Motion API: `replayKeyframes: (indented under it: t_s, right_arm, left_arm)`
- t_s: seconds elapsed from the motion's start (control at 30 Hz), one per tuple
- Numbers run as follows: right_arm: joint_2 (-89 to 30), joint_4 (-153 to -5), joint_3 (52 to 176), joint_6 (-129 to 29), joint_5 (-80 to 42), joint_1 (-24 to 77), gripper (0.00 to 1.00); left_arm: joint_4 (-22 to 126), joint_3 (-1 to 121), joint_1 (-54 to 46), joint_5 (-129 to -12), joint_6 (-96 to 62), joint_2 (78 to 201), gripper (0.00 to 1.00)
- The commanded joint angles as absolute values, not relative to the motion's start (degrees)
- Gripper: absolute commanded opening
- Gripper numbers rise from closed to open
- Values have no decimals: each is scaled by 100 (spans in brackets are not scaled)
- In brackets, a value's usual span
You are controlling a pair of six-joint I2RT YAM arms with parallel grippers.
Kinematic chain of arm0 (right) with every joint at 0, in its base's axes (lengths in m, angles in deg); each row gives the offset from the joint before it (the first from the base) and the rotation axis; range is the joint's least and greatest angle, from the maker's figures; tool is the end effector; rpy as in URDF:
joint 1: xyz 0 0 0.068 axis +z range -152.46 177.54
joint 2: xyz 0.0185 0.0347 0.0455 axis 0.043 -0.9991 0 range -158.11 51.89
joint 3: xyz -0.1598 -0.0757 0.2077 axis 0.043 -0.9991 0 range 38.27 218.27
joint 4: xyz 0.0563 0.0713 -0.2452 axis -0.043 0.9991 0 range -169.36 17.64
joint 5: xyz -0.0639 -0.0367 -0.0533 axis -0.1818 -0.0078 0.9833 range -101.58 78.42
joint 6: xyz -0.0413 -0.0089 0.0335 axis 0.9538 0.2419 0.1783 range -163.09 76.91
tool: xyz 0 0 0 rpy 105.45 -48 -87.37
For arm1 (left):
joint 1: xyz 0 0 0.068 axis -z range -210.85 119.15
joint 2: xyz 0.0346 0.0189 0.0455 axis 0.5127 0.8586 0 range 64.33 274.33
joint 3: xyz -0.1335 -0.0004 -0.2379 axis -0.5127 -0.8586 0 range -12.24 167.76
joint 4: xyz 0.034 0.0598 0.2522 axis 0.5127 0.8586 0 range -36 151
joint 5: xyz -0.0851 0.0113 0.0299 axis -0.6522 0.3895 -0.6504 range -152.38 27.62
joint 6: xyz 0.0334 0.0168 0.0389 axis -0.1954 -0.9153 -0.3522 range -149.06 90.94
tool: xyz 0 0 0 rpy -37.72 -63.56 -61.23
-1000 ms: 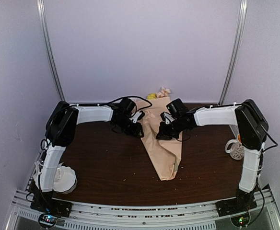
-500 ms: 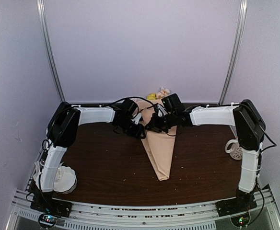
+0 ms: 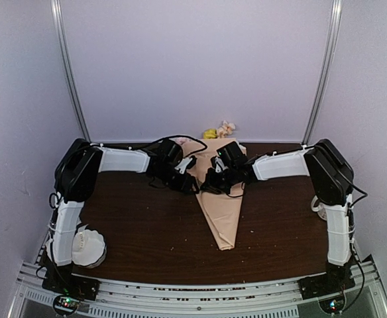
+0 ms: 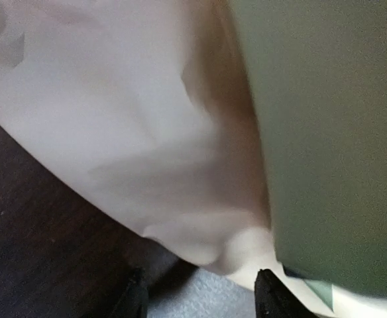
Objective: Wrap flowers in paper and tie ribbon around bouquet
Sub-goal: Fold the two-thirds-folded wrapping paper at the center of the board, then press the fold line on the folded bouquet.
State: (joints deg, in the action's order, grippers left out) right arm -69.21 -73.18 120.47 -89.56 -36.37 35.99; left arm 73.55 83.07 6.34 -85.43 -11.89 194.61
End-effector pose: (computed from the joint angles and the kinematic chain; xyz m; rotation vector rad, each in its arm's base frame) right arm 0.3507 0.2976 0.1571 -0.0539 2.6160 1.1499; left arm 0.3802 -0.3059 0.1366 0.6281 2.5690 -0.8644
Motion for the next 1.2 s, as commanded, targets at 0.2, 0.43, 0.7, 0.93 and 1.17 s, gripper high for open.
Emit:
replayKeyframes:
  t_s: [0.2,0.43,0.7,0.93,1.17]
  right_arm:
    - [-7053,-7436,12115,-8841,-3701,3612,0]
    - [-7043,-7443,12096,-8840,-3707,3616,0]
    - [-6968,-7444,12082,-8785,-3732,3629,0]
    - [-6907,-7327,12057,-8628,-3837,3643,0]
    - [-6378,-6898,11785,-8058,-3774,3660,21]
  left_arm:
    - [5637,7085,402,-9925,-1490,18092,75]
    - [5210,7555,362,-9795,-893,18590,98]
    - [6031,8276,383,-8698,-1005,18987,61]
    - [6145,8366,364,-8598,-1079,19106,0]
    - [6666,8593,103,-8171,-1106,19380,0]
